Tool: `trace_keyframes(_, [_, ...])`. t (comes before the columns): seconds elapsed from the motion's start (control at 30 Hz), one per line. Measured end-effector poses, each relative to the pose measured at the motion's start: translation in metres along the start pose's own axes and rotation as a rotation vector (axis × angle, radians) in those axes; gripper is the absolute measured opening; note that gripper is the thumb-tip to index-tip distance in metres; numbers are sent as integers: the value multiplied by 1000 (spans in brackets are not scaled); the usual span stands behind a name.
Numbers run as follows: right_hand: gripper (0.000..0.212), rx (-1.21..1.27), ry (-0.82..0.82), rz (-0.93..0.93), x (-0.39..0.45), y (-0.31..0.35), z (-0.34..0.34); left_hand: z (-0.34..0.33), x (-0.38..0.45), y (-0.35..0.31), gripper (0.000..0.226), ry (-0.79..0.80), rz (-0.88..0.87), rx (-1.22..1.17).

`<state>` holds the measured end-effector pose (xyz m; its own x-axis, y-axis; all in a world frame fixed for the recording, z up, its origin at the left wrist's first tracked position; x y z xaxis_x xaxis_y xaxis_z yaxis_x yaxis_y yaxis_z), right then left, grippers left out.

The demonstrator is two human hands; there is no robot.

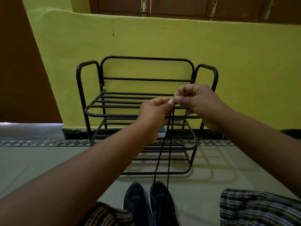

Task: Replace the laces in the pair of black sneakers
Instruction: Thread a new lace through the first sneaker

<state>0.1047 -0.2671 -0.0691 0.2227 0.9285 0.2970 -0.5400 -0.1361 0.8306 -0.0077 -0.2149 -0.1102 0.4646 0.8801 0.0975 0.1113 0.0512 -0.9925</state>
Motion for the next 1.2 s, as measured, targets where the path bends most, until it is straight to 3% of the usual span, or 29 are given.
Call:
trace_keyframes(0.13, [12,27,-30,-27,2,-8,3,-1,-2,-3,12,-87,-87,-10])
trace_keyframes(0.27, [15,8,-24,-119,6,-19,0,-1,-2,-34,14,-180,-427,-32])
trace_keyframes(0.37, [19,-5,-117,-74,9,-16,0,-10,2,-59,14,-129,-563,-78])
trace_keyframes(0.5, [23,19,-219,54,11,-3,10,-24,4,-51,16,-13,-514,-2])
trace_keyframes(0.63, [20,31,-124,22,9,-4,9,-22,3,-34,15,30,-411,-6])
trace_keyframes(1.2, [7,87,-86,145,3,-2,16,-13,4,-15,12,-32,-162,-50])
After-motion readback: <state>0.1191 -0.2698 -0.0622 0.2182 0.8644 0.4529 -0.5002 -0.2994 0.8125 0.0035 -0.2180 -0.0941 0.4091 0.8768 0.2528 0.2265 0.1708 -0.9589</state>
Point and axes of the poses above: each hand's wrist, its own x-axis towards the middle knuckle, its own z-axis out of the back of the hand, y = z × x, the point moved 3 cm from there along x, towards the middle knuckle, and after that the axes turned 3 degrees about y, right-handed, at the moved point
